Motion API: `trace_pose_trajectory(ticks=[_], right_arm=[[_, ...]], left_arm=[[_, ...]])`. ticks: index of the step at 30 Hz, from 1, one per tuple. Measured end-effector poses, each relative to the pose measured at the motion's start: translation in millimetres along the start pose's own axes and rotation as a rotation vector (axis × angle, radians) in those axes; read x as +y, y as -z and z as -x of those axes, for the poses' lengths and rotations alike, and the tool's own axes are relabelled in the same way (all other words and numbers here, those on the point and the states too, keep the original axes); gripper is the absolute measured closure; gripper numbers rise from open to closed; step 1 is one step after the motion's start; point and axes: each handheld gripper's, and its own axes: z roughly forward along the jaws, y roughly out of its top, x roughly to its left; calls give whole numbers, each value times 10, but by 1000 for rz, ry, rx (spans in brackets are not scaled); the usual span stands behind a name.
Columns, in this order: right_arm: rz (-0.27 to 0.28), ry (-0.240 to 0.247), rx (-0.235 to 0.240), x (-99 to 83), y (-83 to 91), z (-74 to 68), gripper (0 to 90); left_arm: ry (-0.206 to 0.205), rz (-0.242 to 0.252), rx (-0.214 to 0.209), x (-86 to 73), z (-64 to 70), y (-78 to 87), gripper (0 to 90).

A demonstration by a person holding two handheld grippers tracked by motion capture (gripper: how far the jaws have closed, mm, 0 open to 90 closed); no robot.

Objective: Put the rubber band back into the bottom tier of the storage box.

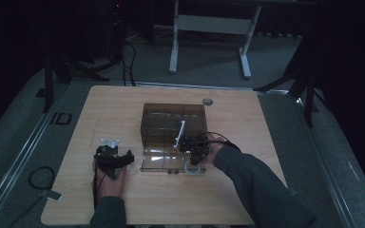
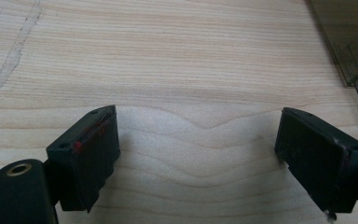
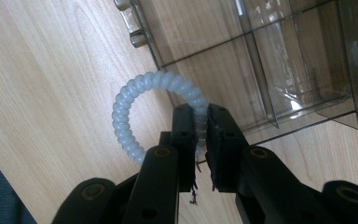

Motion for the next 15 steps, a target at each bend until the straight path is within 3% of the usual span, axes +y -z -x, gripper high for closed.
trace_pose_trajectory(ticks=[15], right_arm=[[-3, -16, -25, 9, 47, 83, 818]], left_arm=[[0, 0, 0, 0, 0, 0, 137]])
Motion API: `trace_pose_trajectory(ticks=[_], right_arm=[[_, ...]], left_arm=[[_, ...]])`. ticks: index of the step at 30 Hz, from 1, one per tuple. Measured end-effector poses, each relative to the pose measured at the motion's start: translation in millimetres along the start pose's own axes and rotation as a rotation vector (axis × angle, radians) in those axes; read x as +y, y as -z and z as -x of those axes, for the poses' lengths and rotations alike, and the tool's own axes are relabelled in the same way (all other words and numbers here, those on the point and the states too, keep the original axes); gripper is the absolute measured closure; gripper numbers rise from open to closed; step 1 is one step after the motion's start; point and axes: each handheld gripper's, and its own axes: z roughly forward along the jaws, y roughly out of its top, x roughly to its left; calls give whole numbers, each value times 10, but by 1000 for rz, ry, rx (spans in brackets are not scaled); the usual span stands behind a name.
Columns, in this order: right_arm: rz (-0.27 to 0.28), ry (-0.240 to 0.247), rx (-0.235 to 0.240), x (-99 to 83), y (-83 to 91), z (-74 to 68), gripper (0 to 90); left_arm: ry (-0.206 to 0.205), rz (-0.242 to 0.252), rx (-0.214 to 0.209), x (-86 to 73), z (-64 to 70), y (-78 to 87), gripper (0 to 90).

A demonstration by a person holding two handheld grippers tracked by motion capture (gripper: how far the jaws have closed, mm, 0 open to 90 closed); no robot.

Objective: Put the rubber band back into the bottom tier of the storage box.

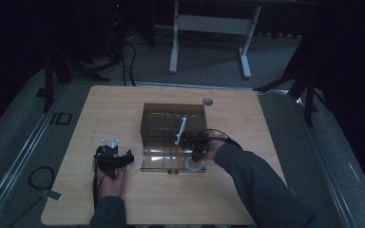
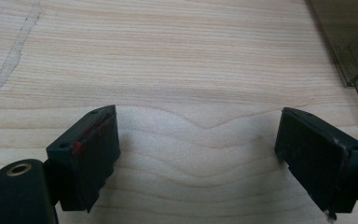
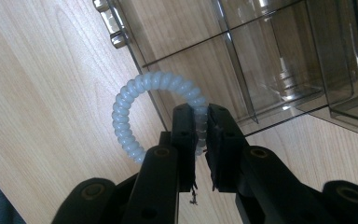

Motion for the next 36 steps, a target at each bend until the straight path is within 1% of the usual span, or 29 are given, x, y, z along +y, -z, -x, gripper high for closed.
trace_pose_trajectory(ticks=[4, 13, 16, 22, 29, 36], right_arm=[[-4, -8, -8, 4, -4, 27, 818], [-11, -28, -7, -5, -38, 102, 818], [-4, -33, -20, -5, -46, 121, 819], [-5, -42, -24, 6, -72, 149, 818], [-8, -38, -28, 25, -102, 160, 818], [-27, -33, -40, 43, -166, 184, 817]], left_arm=[[0, 1, 0, 0, 0, 0, 138], [0, 0, 0, 0, 0, 0, 138], [0, 0, 0, 0, 0, 0, 138], [0, 1, 0, 0, 0, 0, 138], [0, 0, 0, 0, 0, 0, 138], [1, 0, 0, -1, 1, 0, 138]])
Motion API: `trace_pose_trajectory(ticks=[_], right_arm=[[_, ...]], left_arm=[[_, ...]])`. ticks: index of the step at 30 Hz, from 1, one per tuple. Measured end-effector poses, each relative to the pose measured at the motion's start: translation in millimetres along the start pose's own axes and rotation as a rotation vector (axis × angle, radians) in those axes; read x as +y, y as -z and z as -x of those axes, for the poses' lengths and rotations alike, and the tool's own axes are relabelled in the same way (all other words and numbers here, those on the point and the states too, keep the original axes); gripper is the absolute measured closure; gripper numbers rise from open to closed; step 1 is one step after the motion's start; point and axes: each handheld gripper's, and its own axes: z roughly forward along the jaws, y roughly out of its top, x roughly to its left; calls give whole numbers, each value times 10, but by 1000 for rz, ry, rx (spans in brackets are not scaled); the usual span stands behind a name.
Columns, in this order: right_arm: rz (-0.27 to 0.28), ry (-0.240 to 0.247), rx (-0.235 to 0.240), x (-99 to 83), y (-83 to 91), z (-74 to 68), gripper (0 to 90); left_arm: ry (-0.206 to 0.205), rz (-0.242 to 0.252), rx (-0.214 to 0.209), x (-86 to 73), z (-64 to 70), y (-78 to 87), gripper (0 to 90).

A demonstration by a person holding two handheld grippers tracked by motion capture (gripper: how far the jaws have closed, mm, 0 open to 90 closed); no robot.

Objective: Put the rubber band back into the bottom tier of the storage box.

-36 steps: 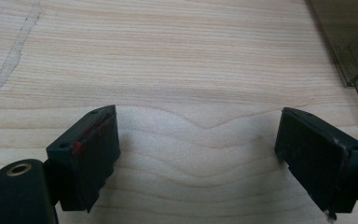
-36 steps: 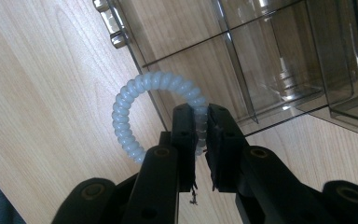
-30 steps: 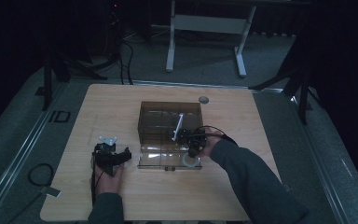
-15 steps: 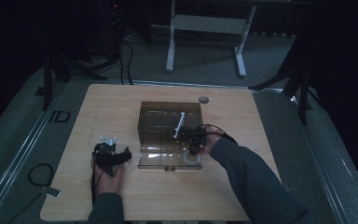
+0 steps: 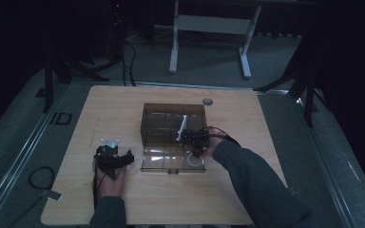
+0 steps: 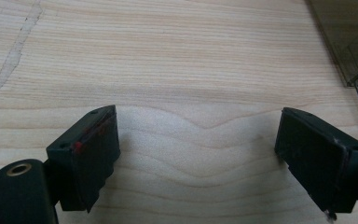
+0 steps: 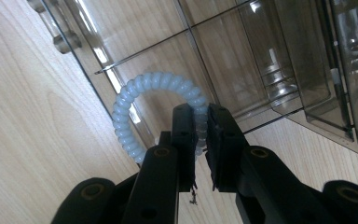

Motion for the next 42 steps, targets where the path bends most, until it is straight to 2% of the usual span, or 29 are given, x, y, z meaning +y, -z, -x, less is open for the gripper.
trace_pose_trajectory(ticks=[10, 25, 42], right_arm=[[-7, 15, -6, 18, -72, -32, 817], [-28, 11, -12, 5, -198, 4, 817], [-43, 25, -10, 31, -254, -14, 813]], left_arm=[[-1, -1, 0, 0, -1, 1, 138], [-3, -3, 0, 0, -2, 2, 138], [-3, -2, 0, 0, -2, 1, 137]])
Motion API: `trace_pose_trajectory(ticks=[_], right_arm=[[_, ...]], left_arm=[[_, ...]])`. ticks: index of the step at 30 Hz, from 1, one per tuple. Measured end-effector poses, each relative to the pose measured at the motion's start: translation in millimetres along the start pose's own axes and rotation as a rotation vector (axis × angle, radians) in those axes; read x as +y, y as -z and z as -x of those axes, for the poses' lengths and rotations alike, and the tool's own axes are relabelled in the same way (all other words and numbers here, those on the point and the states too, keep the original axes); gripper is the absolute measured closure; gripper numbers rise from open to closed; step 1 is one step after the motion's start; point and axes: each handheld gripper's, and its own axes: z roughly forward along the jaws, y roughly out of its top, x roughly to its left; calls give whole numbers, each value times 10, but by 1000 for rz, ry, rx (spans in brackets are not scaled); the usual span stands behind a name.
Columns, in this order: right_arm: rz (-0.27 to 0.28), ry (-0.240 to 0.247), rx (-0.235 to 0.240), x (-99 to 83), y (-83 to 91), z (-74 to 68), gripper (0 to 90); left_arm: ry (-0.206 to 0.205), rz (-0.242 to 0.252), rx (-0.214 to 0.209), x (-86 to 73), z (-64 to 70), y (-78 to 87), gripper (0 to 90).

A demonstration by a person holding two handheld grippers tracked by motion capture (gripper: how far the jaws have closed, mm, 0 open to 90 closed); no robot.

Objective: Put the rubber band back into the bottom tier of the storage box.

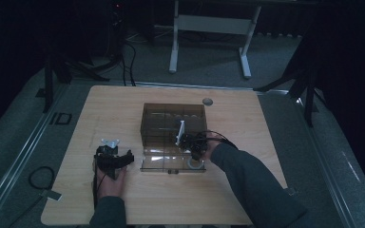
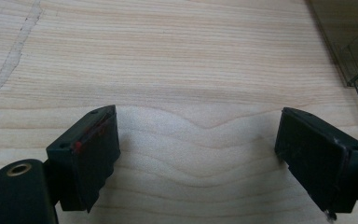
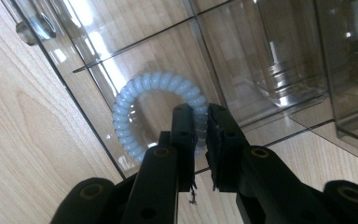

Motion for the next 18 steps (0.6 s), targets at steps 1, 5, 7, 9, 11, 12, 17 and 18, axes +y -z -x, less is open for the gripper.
trace_pose_trajectory(ticks=[1, 5, 7, 9, 11, 12, 17, 18], right_arm=[[-1, 0, 1, 2, -4, -3, 813], [-4, 2, 1, 8, -13, -11, 812], [-4, 1, 1, 10, -16, -13, 812], [-4, -2, 4, 9, -35, -10, 810], [-4, -2, 5, 7, -44, -8, 810], [-5, -4, 7, 3, -60, -4, 810], [-13, -5, 8, -2, -92, -4, 810], [-13, -5, 8, -2, -92, -4, 810]], left_arm=[[0, 0, 0, 0, 0, 0, 138], [0, 0, 0, 0, 0, 0, 137], [0, 0, 0, 0, 0, 0, 138], [0, 0, 0, 0, 0, 0, 138], [0, 0, 0, 0, 0, 0, 138], [0, 0, 0, 0, 0, 0, 138], [0, 0, 0, 0, 0, 0, 138], [0, 0, 0, 0, 0, 0, 137]])
